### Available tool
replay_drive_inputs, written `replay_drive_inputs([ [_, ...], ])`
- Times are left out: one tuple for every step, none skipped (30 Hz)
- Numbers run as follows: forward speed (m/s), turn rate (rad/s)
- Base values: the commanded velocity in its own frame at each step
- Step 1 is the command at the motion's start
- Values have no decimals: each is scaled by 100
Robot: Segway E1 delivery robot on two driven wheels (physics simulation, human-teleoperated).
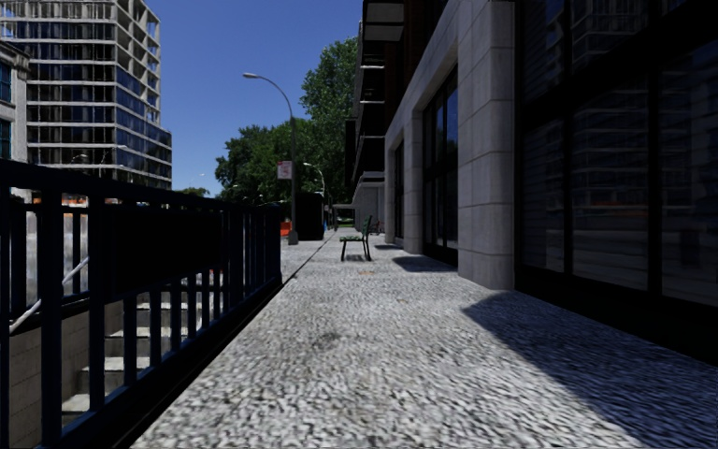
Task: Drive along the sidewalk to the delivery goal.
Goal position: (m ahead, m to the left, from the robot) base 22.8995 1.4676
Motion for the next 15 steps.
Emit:
replay_drive_inputs([
  [200, 0],
  [200, 0],
  [200, 0],
  [200, 0],
  [200, 0],
  [200, 0],
  [200, 0],
  [200, 0],
  [200, 0],
  [200, 0],
  [200, 0],
  [200, 0],
  [200, 0],
  [200, 0],
  [200, 0],
])
